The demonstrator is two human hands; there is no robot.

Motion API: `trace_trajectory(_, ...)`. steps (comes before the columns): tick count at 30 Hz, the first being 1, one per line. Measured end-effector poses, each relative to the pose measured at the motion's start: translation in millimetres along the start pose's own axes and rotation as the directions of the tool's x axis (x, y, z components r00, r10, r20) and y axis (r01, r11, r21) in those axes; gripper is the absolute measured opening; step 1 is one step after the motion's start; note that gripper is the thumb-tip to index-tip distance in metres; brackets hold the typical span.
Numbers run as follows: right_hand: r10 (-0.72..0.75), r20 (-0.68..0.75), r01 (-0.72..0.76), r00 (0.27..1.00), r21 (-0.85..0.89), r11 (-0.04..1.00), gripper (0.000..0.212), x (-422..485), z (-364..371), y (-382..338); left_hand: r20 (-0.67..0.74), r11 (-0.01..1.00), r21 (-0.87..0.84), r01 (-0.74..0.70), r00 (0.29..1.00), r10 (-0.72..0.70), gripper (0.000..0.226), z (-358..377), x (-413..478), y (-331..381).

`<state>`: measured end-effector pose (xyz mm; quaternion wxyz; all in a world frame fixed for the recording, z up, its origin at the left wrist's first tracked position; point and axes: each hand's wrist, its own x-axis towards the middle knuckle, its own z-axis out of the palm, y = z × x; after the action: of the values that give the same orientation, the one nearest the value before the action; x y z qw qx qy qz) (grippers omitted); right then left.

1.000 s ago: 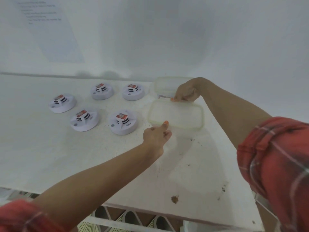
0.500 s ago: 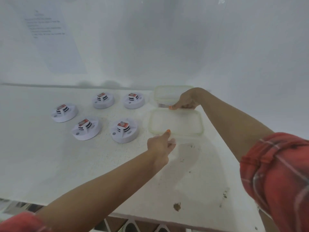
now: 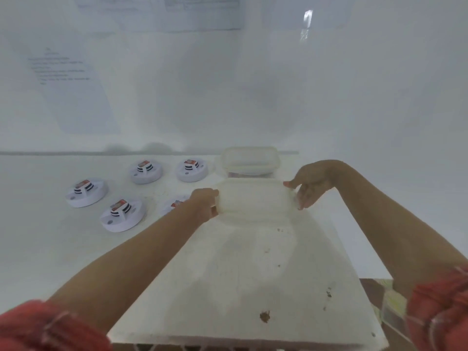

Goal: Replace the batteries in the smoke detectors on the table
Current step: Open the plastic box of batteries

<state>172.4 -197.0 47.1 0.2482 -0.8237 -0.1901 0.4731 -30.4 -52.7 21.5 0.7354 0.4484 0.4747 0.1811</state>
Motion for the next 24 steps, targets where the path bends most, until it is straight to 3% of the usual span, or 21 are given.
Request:
trace_trajectory(2, -0.021, -0.034, 0.025, 0.999, 0.142, 0.99, 0.016, -1.0, -1.2, 7.5, -0.022, 0.995, 0.098, -0.009, 1.0, 0.011, 0.028, -4.9, 8.6, 6.2)
trace_trajectory(4, -0.043, -0.086, 0.064, 0.995, 0.252, 0.966, 0.005, -4.2, -2.4, 11.3, -0.016, 0.984, 0.176, -0.026, 0.999, 0.029, 0.03, -9.1, 9.9, 14.1)
trace_trajectory(7, -0.052, -0.15, 0.1, 0.987, 0.333, 0.938, 0.014, -10.7, -2.3, 12.5, 0.032, 0.951, 0.308, -0.031, 0.999, 0.022, 0.029, -11.9, 5.2, 24.5)
trace_trajectory(11, -0.088, -0.141, 0.143, 0.986, 0.447, 0.883, 0.018, -25.3, -2.0, 14.1, 0.088, 0.946, 0.325, -0.012, 0.996, -0.018, 0.019, -14.2, -5.7, 41.5)
trace_trajectory(14, -0.167, -0.076, 0.18, 0.983, 0.574, 0.799, 0.016, -43.3, -0.6, 19.0, 0.107, 0.96, 0.279, -0.016, 0.994, -0.014, 0.017, -21.3, -17.8, 49.6)
trace_trajectory(16, -0.204, -0.049, 0.197, 0.978, 0.542, 0.817, 0.019, -59.6, 3.5, 22.9, 0.123, 0.98, 0.197, -0.013, 0.992, -0.012, 0.014, -25.4, -32.9, 50.8)
trace_trajectory(20, -0.228, -0.095, 0.242, 0.969, 0.551, 0.798, 0.021, -88.1, 17.4, 33.2, 0.176, 1.0, 0.005, 0.002, 0.984, -0.003, 0.015, -40.8, -58.5, 40.4)
trace_trajectory(22, -0.218, -0.112, 0.24, 0.97, 0.606, 0.758, 0.019, -96.6, 25.9, 41.2, 0.147, 0.995, 0.074, -0.07, 0.987, 0.059, 0.022, -45.6, -64.4, 31.3)
trace_trajectory(24, -0.236, -0.117, 0.253, 0.965, 0.664, 0.703, 0.019, -103.1, 34.2, 48.8, 0.209, 0.998, -0.069, 0.002, 0.978, 0.012, 0.014, -50.7, -71.9, 19.2)
